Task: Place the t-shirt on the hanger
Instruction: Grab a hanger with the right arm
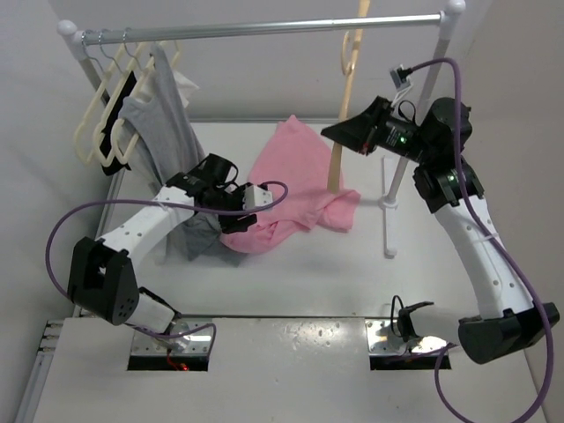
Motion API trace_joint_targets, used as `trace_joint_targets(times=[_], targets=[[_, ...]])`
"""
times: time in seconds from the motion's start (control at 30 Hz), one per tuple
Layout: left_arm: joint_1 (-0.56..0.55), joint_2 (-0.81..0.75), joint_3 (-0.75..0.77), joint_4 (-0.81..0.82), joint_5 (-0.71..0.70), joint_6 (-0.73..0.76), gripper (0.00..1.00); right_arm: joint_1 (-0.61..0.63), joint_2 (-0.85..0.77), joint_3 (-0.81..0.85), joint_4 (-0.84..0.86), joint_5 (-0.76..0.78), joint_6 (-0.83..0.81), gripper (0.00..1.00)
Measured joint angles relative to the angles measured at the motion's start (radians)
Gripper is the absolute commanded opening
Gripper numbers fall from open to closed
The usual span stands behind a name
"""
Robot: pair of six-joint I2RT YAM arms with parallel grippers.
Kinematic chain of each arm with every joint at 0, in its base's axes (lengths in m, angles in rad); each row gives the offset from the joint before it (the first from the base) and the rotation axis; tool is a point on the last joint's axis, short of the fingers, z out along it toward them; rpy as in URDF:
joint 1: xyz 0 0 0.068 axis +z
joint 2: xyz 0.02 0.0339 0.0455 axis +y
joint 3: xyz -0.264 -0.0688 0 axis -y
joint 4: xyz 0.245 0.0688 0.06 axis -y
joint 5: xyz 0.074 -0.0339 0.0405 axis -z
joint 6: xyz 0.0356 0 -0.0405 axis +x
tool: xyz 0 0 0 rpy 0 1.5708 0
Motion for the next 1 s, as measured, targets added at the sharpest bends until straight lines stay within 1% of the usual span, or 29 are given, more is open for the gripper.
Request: trace_joint_targets(times=[0.1, 0.23, 0.43, 0.47, 0.53, 0.57, 0.6, 0.73, 0.83, 1.0], targets=[[0.000, -0.012, 0.026, -0.016, 0.019, 0.045, 0.62, 0.000, -0.046, -0.092, -0.064, -0.049, -0.055, 0.00], [0.000, -0.018, 0.065, -0.029, 0.069, 0.139, 0.62, 0.000, -0.084, -0.166, -0.179, -0.113, -0.150, 0.00], [0.001, -0.077, 0.091, -0.022, 0.235, 0.328, 0.63, 0.000, -0.150, -0.270, -0.397, -0.186, -0.333, 0.00], [0.001, -0.083, 0.103, -0.019, 0.266, 0.364, 0.67, 0.001, -0.161, -0.293, -0.439, -0.198, -0.363, 0.00], [0.001, -0.090, 0.131, 0.004, 0.318, 0.424, 0.70, 0.002, -0.175, -0.335, -0.494, -0.217, -0.402, 0.00], [0.001, -0.090, 0.143, 0.028, 0.340, 0.442, 0.72, 0.002, -0.179, -0.357, -0.518, -0.226, -0.417, 0.00], [0.001, -0.090, 0.153, 0.061, 0.358, 0.454, 0.72, 0.002, -0.181, -0.379, -0.535, -0.233, -0.429, 0.00], [-0.011, -0.081, 0.167, 0.233, 0.378, 0.440, 0.77, 0.003, -0.181, -0.440, -0.584, -0.255, -0.456, 0.00], [-0.049, -0.047, 0.179, 0.359, 0.375, 0.433, 0.78, 0.003, -0.181, -0.456, -0.594, -0.279, -0.467, 0.00], [-0.131, 0.025, 0.180, 0.464, 0.356, 0.455, 0.81, 0.003, -0.176, -0.457, -0.603, -0.315, -0.497, 0.00]])
